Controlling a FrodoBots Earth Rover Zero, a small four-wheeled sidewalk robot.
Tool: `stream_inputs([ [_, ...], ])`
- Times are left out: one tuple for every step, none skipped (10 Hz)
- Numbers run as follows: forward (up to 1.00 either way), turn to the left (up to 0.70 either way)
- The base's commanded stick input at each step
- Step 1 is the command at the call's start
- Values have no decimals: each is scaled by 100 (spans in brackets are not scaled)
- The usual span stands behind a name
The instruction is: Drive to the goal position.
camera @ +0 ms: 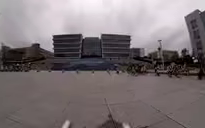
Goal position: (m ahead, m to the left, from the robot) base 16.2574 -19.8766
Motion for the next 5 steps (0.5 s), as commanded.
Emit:
stream_inputs([
  [100,0],
  [100,0],
  [100,0],
  [100,0],
  [100,0],
])
